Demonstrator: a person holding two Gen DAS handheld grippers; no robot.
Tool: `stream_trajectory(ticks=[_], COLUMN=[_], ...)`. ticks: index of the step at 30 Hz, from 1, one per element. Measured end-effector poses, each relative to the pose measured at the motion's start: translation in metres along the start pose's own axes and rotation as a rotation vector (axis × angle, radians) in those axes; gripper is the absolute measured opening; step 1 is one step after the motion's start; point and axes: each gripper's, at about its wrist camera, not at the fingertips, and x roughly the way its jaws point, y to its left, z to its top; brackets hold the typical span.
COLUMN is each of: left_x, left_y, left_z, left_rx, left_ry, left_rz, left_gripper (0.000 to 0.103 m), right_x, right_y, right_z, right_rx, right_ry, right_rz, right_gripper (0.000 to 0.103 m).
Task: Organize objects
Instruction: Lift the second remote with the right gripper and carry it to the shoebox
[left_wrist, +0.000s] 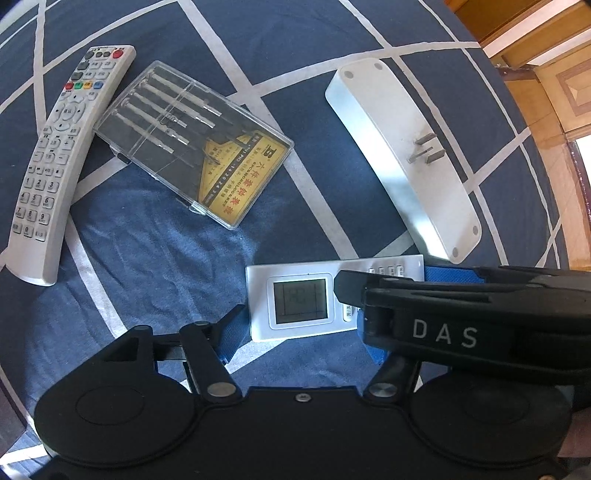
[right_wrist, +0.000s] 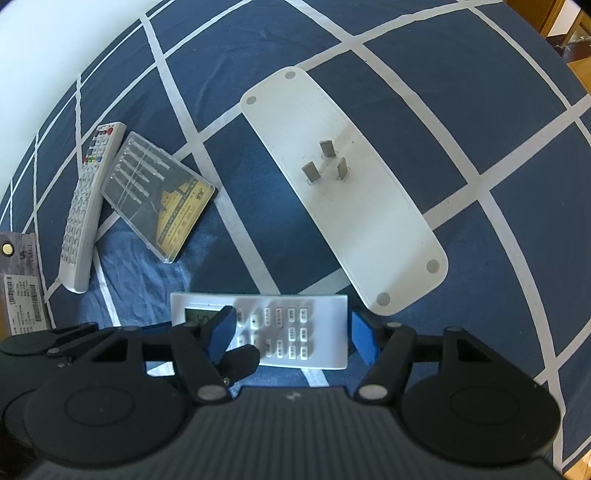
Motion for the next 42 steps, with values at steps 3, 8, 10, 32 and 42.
stream_trajectory(ticks=[3,8,10,32,42], left_x=[-0.004,-0.018,-0.025,-0.121,-0.159], left_y=[-0.003,-0.007,-0.002,0.033,0.078], left_z=[-0.002,-0.007,-0.009,-0.084,-0.131], left_rx=[0.002,-0.003,-0.010,-0.170,-0.220], left_ry=[-0.007,-0.027,-0.038,-0.215,-0.273], left_rz=[0.003,0.023,0.031,0.110,0.121], left_gripper=[0.064,0.064,0.064,0.064,0.064], right_x=[-0.004,-0.016,-0.022,-0.086,-0.097], right_y=[0.002,0.007,0.011,0.098,0.162], right_z=[-0.001,-0.005,-0.006,-0.057,-0.097], right_rx=[-0.004,-0.020,-0.030,-0.251,-0.322], right_ry=[-0.006,-0.021,-0.027,-0.105,-0.131], right_rz=[0.002,0.018,0.027,0.106,0.118], right_gripper=[0.066,0.066,0.066,0.066,0.066])
